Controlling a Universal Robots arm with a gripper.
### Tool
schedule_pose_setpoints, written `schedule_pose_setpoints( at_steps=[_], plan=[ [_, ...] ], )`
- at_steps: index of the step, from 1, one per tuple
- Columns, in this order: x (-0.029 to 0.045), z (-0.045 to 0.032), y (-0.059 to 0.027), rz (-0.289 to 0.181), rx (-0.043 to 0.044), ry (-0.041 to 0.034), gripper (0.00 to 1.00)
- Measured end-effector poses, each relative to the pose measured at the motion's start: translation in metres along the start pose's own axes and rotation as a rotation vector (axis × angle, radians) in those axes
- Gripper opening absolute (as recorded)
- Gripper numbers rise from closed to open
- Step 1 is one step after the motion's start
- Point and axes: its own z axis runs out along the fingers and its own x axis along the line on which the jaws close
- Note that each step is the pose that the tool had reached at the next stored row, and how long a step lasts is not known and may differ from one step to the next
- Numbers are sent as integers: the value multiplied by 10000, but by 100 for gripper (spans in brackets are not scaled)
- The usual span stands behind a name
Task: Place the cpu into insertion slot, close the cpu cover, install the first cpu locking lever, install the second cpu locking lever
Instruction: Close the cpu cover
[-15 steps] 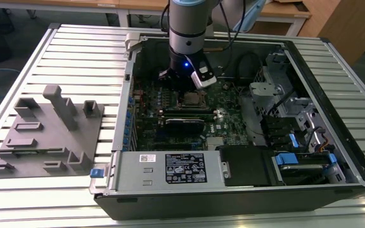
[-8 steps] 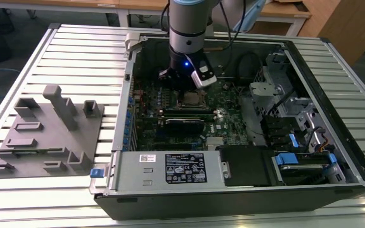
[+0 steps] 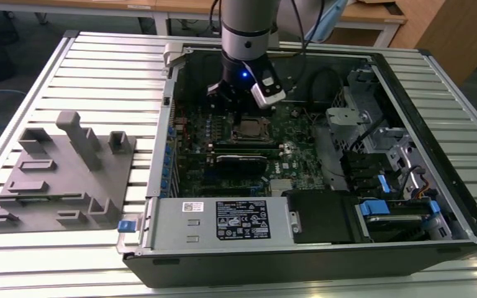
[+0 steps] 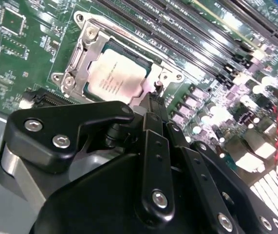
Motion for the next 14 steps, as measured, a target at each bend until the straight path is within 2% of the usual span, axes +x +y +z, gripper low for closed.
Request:
schedule_pose_setpoints(
  at_steps=[4,9,11,14],
  plan=[
    [-1,-65,1,0,-1,-1,11],
    [-11,-71,1,-2,1,1,11],
    [-53,-69,1,0,0,1,11],
    [-154,-67,0,0,1,0,11]
  ],
)
